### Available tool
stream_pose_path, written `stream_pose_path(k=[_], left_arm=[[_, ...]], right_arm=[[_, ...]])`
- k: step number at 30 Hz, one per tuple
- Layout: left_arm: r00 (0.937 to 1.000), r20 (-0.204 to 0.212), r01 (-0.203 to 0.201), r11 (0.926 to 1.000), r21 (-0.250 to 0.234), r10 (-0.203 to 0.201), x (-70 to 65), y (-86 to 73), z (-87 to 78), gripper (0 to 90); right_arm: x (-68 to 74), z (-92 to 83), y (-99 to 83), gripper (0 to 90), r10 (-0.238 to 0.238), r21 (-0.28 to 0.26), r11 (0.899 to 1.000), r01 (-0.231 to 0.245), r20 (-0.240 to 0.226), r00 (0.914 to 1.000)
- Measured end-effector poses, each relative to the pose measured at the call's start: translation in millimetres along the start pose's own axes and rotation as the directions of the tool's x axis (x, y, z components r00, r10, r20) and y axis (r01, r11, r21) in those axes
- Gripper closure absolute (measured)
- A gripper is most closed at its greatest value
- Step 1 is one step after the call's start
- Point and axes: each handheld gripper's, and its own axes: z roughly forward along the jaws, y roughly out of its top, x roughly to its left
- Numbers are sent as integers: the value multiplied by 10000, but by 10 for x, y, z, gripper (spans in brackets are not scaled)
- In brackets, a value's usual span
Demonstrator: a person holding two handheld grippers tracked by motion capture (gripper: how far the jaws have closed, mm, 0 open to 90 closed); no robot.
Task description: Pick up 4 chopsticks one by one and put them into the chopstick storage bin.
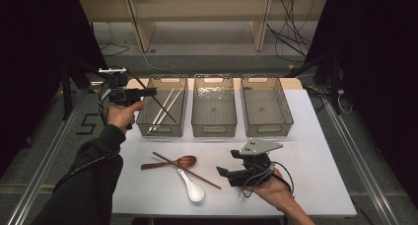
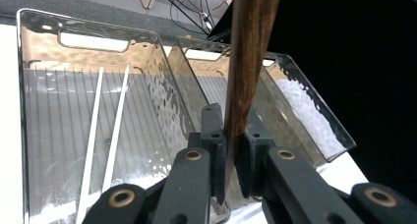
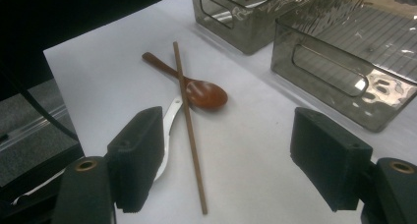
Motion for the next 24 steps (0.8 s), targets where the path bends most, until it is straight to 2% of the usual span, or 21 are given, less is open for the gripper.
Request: stream_pose_path(k=[12,24], left_arm=[[9993,-338,142,9992,381,-129,50,22,165,829],[9981,-610,-51,9979,652,91,28,-2,314,828]], right_arm=[[-2,-11,-15,298,-20,43,10000,20,-35,10000],[3,-12,-12,299,-55,15,10000,55,-88,9999]])
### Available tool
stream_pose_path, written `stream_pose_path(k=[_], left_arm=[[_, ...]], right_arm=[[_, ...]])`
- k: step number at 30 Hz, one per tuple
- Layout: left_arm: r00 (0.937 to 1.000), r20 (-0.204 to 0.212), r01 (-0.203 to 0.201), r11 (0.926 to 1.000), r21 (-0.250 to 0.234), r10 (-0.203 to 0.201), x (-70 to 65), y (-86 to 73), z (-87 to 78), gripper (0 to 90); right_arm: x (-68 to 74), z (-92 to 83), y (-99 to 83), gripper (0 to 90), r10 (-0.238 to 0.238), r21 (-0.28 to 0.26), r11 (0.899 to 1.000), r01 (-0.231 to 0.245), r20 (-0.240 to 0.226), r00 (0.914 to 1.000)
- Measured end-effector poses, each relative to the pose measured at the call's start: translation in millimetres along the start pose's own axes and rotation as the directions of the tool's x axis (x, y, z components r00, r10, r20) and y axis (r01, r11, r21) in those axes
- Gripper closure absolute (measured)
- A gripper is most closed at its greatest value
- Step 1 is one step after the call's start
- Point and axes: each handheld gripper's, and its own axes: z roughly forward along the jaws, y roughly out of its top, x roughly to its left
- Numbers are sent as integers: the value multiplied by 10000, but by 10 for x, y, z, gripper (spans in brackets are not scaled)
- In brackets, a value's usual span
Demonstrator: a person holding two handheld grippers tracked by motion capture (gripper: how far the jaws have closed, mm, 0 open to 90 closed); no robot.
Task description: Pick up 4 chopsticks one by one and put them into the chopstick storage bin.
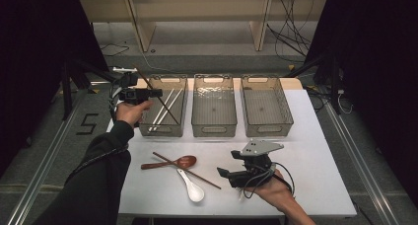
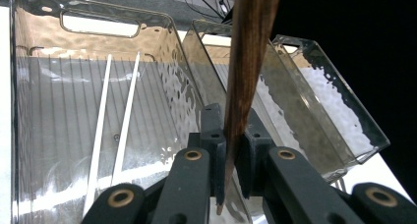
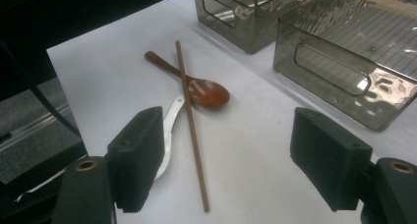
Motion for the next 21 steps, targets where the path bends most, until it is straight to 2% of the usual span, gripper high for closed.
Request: stream_pose_path(k=[12,21], left_arm=[[9995,-253,-181,9970,754,201,-17,-20,127,826],[9983,-449,-318,9938,1061,368,-38,-34,201,824]], right_arm=[[6,8,2,299,-48,22,10000,48,-22,10000],[6,6,0,300,-46,45,10000,46,-44,10000]])
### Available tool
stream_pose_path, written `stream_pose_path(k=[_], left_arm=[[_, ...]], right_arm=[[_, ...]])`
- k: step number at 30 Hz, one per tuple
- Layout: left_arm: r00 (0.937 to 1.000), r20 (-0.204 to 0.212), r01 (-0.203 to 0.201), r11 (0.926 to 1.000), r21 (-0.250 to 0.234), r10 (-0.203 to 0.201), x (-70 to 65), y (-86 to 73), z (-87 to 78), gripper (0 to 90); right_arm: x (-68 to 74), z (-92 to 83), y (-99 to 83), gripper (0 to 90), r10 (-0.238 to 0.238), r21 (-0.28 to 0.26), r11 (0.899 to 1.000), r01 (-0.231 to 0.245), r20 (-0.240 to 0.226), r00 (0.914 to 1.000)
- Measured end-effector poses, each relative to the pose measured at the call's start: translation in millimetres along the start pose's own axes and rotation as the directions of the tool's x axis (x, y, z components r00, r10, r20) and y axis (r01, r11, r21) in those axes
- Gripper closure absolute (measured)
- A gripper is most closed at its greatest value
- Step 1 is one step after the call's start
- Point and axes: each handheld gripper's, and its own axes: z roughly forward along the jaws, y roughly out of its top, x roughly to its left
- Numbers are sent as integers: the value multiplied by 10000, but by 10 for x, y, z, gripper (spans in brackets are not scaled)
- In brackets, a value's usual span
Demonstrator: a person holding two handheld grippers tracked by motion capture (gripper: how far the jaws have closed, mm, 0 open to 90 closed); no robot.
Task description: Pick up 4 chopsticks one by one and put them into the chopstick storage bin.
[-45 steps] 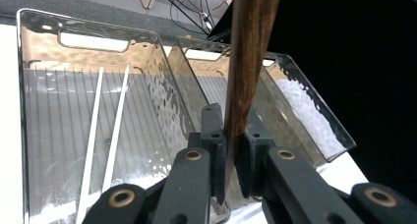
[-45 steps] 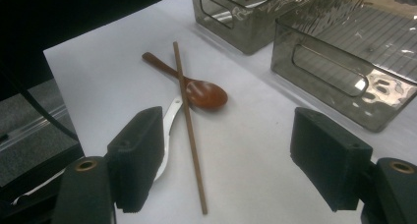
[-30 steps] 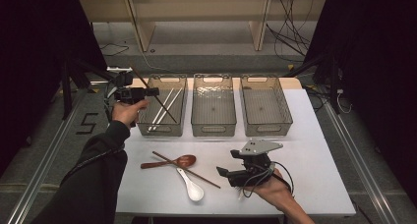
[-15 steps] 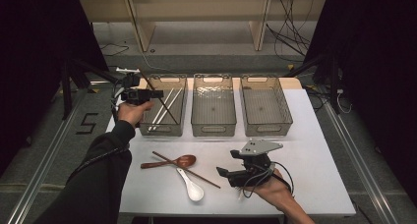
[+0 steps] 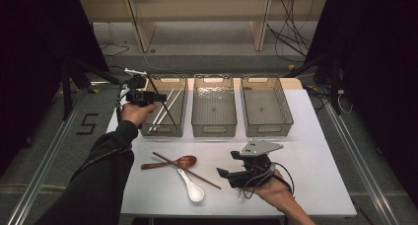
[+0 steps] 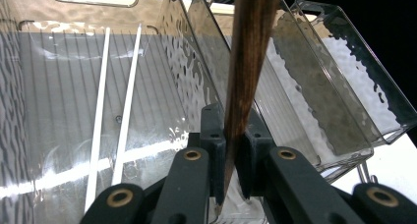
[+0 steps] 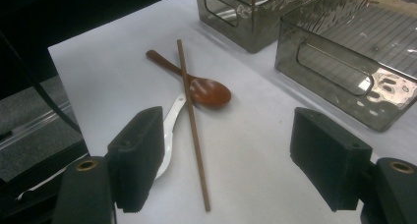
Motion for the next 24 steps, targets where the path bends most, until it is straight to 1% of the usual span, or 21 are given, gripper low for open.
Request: stream_pose_path(k=[3,4,7,10,11,14,16,20,22,24], left_arm=[[9999,-104,-104,9999,84,105,-13,2,17,820],[9999,-138,-84,9999,111,85,-14,4,22,808],[9998,-194,-73,9998,208,77,-13,7,40,706],[9990,-447,-41,9997,241,52,-18,7,60,607],[9987,-506,-97,9995,289,112,-15,8,63,587],[9971,-694,-271,9987,430,300,-25,11,82,560],[9961,-819,-282,9983,504,323,-31,15,88,546],[9962,-845,-167,9986,511,209,-29,26,90,517],[9961,-866,-129,9985,525,174,-28,26,84,488],[9966,-797,-180,9984,536,222,-33,25,74,465]], right_arm=[[0,3,0,300,-8,17,10000,8,4,10000],[0,3,0,300,-12,17,10000,12,-1,10000],[0,5,0,299,-8,29,10000,8,-5,10000],[1,8,1,300,-10,29,10000,10,-33,10000],[1,9,1,300,-17,21,10000,17,-29,10000],[2,11,1,300,-20,27,10000,20,-40,10000],[2,10,1,300,-19,26,10000,20,-43,10000],[2,10,1,301,-24,27,10000,24,-47,10000],[3,9,0,301,-18,33,10000,18,-61,10000],[2,10,0,301,-26,35,10000,27,-55,10000]])
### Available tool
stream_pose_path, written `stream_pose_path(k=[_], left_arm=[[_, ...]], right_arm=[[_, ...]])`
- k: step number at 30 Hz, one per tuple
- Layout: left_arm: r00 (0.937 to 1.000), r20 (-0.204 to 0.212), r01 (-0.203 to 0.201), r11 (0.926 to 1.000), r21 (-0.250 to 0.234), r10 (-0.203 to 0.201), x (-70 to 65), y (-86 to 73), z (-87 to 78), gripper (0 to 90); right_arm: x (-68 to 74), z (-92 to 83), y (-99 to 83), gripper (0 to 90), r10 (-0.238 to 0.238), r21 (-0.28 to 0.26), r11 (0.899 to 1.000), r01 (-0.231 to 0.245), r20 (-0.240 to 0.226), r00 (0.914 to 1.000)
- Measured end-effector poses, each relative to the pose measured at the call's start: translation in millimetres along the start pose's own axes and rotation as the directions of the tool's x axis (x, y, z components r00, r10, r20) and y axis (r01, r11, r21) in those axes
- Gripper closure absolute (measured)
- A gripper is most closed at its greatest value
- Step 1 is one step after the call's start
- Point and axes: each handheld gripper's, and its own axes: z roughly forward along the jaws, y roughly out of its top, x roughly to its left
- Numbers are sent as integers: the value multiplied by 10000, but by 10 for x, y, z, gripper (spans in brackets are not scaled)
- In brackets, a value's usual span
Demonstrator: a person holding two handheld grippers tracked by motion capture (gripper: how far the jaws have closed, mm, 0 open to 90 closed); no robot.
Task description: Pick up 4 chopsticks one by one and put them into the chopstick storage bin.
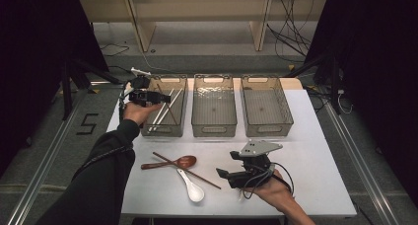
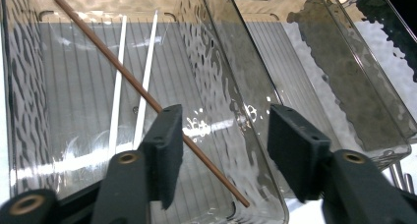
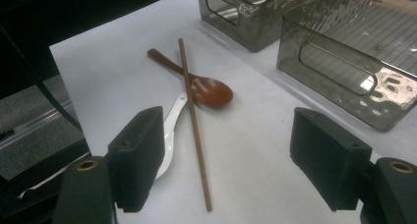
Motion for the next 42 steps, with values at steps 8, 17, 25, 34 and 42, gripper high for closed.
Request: stream_pose_path(k=[8,17,25,34,42], left_arm=[[9976,621,-286,9995,-124,293,-69,-31,-123,363],[9804,1561,-1017,9873,-1223,1203,-195,-262,-554,262],[9651,1952,-1443,9764,-1607,1747,-215,-565,-758,210],[9577,1992,-1655,9638,-2091,2077,-257,-859,-886,178],[9457,2148,-1978,9563,-2152,2440,-327,-1100,-933,173]], right_arm=[[5,5,1,301,34,9,10000,-34,13,10000],[20,55,0,300,3,237,9997,-3,1,10000],[68,226,-18,300,-174,882,9959,175,-17,9998],[95,514,2,317,-596,1765,9825,601,-78,9982],[77,613,4,335,-700,2083,9755,714,-139,9974]])
